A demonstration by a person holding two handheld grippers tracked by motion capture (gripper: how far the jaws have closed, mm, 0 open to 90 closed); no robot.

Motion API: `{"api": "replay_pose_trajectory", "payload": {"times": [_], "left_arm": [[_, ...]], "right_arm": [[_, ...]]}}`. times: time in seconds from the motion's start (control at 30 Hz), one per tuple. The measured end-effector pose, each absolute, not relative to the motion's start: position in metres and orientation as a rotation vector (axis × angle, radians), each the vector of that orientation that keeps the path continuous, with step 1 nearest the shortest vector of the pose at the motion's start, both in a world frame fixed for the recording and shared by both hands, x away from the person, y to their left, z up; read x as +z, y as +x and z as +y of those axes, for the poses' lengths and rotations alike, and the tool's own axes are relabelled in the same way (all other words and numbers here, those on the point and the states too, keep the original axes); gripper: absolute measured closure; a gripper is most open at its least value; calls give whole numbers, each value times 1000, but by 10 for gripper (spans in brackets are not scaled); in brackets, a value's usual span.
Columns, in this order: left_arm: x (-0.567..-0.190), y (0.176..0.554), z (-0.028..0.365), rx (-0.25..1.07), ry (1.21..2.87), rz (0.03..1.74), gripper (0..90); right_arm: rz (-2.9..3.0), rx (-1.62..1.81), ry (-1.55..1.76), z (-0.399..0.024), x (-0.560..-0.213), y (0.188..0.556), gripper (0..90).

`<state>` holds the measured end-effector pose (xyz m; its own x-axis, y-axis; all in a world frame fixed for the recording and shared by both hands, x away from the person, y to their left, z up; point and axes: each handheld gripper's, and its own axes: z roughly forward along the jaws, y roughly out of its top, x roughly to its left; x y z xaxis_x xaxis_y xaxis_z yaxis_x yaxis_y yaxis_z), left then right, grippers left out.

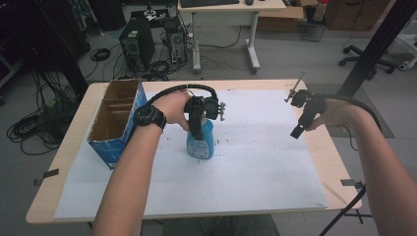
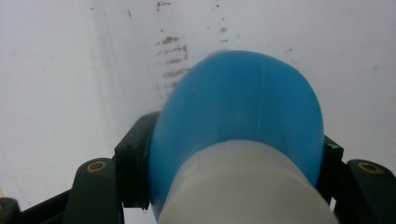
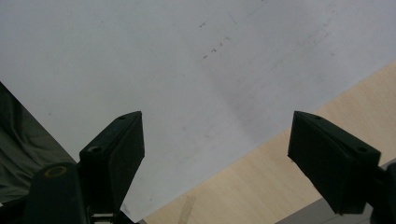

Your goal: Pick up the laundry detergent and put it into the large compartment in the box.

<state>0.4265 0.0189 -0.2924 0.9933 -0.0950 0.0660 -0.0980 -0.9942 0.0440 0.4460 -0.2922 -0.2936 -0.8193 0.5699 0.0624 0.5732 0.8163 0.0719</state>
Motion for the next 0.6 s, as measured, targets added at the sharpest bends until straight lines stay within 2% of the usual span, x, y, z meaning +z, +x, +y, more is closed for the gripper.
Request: {"api": "replay_pose_trajectory", "payload": {"times": [0.33,0.6], "left_arm": [[-291,424,19,163,3089,-163,355],[-284,424,20,122,3090,-114,357]], "right_arm": [[-2961,-137,-927,-291,-293,446,186],[-2963,-141,-931,-291,-292,446,186]]}}
